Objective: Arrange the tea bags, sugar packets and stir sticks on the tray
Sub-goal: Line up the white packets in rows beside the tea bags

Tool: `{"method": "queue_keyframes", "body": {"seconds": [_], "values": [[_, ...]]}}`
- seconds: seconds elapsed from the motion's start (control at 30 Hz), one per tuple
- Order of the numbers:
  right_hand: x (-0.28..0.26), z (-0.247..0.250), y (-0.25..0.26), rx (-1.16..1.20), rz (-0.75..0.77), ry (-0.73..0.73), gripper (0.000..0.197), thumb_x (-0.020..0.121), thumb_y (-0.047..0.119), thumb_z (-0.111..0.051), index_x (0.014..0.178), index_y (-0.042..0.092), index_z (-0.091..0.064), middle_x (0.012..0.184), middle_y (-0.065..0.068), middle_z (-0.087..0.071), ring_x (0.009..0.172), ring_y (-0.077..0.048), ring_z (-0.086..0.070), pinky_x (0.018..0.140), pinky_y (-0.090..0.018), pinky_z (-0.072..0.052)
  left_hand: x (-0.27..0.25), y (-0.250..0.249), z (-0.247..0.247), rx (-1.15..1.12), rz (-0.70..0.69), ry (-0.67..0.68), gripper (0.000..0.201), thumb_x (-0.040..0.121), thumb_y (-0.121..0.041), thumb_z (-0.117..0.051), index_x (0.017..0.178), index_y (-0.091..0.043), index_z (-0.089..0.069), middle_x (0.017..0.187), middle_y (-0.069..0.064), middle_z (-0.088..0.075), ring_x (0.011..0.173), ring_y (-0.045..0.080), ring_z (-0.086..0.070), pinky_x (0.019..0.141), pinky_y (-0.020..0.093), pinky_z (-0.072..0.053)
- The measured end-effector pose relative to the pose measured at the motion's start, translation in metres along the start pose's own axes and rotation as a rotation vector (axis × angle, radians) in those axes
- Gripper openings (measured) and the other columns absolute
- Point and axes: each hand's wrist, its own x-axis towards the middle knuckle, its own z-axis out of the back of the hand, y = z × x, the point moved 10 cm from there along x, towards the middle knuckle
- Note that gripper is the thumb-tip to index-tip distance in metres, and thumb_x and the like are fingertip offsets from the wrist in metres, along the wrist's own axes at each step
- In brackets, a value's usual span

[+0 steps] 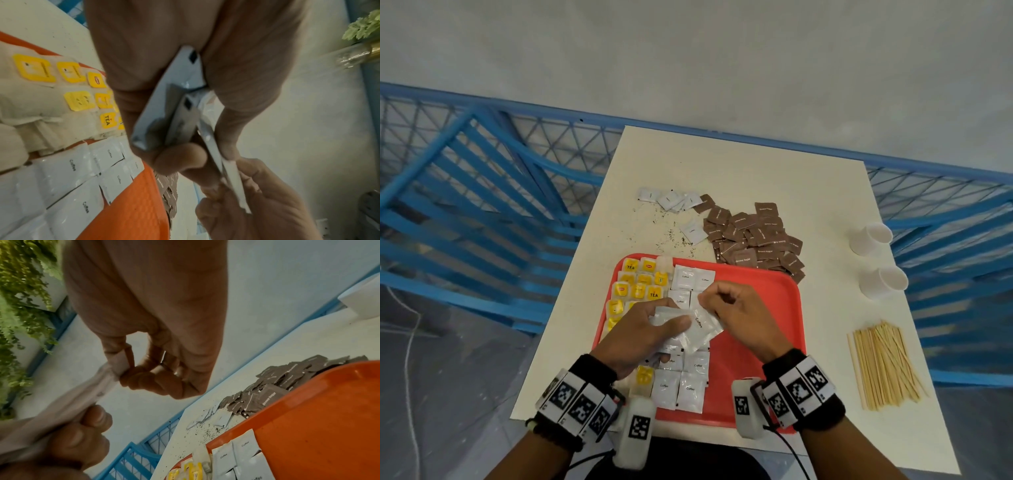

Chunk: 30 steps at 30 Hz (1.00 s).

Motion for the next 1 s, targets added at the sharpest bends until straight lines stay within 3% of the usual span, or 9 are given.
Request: {"method": "queue_keyframes", "body": {"seconds": [0.1,0.23,0.37,0.43,0.5,0.63,0.77,0.83,1.0], "values": [[0.003,0.0,0.001,-0.003,0.016,-0.009,0.026,0.096,0.021,-0.063,0.081,0.0,-0.067,0.065,0.003,-0.054,0.058,-0.003,-0.043,0.057,-0.016,-0.038,-0.001,0.002,-0.002,-0.104,0.003,0.001,0.019,0.087,-0.029,-0.072,0.092,-0.011,-0.07,0.079,0.016,-0.067,0.057,0.024,-0.06,0.047,0.028,-0.049],[0.001,0.002,-0.014,-0.019,-0.09,-0.002,0.032,0.088,0.036,-0.072,0.085,0.004,-0.073,0.067,0.002,-0.067,0.06,-0.002,-0.055,0.059,-0.014,-0.045,0.003,0.005,0.008,-0.116,-0.02,-0.095,0.014,0.091,-0.019,-0.064,0.095,-0.006,-0.066,0.074,0.012,-0.067,0.047,0.016,-0.06,0.038,0.025,-0.046],[0.001,0.013,-0.027,-0.025,-0.132,-0.113,0.025,0.083,0.031,-0.077,0.073,0.009,-0.073,0.053,0.011,-0.059,0.047,0.0,-0.045,0.051,-0.015,-0.038,0.008,0.022,0.014,-0.097,0.027,-0.1,0.04,0.083,-0.033,-0.079,0.108,-0.004,-0.067,0.093,0.018,-0.072,0.065,0.027,-0.065,0.047,0.029,-0.052],[0.001,0.024,-0.035,0.068,-0.15,-0.23,0.028,0.084,0.035,-0.077,0.071,0.01,-0.07,0.054,0.01,-0.059,0.049,-0.002,-0.046,0.053,-0.015,-0.039,0.012,0.032,0.018,-0.115,0.05,-0.123,0.058,0.077,-0.04,-0.083,0.117,-0.002,-0.064,0.098,0.026,-0.069,0.062,0.028,-0.063,0.046,0.03,-0.051],[-0.001,0.019,-0.045,0.129,-0.203,-0.21,0.032,0.083,0.038,-0.077,0.077,0.008,-0.071,0.06,0.006,-0.063,0.053,-0.003,-0.051,0.055,-0.016,-0.042,0.017,0.039,0.023,-0.154,0.062,-0.173,0.061,0.077,-0.039,-0.084,0.119,0.0,-0.062,0.097,0.025,-0.067,0.057,0.023,-0.063,0.046,0.03,-0.05],[0.003,-0.006,-0.067,0.061,-0.267,-0.099,0.033,0.086,0.03,-0.076,0.075,0.001,-0.067,0.06,-0.002,-0.06,0.053,-0.01,-0.046,0.052,-0.021,-0.037,0.023,0.049,0.024,-0.088,0.075,-0.187,0.041,0.085,-0.035,-0.077,0.108,-0.004,-0.067,0.1,0.026,-0.071,0.074,0.032,-0.065,0.058,0.036,-0.055],[0.041,0.01,-0.092,0.053,-0.367,-0.203,0.024,0.091,0.014,-0.07,0.068,0.011,-0.066,0.06,-0.001,-0.06,0.053,-0.01,-0.048,0.054,-0.018,-0.042,0.016,0.055,0.042,-0.025,0.107,-0.252,0.028,0.094,-0.02,-0.068,0.099,0.006,-0.061,0.082,0.018,-0.073,0.055,0.021,-0.062,0.046,0.027,-0.048],[0.067,0.016,-0.1,-0.012,-0.399,-0.233,0.02,0.09,0.008,-0.069,0.07,0.008,-0.067,0.06,-0.002,-0.061,0.055,-0.01,-0.052,0.057,-0.02,-0.047,0.008,0.059,0.058,0.013,0.118,-0.298,0.025,0.094,-0.018,-0.067,0.098,0.006,-0.062,0.071,0.012,-0.07,0.049,0.021,-0.06,0.04,0.025,-0.043],[0.114,0.014,-0.12,-0.095,-0.461,-0.24,0.017,0.087,0.007,-0.072,0.071,0.003,-0.069,0.063,-0.007,-0.067,0.061,-0.02,-0.061,0.072,-0.041,-0.059,-0.011,0.067,0.092,0.031,0.129,-0.363,0.023,0.092,-0.022,-0.07,0.099,-0.001,-0.066,0.076,0.022,-0.07,0.053,0.026,-0.062,0.045,0.028,-0.047]]}}
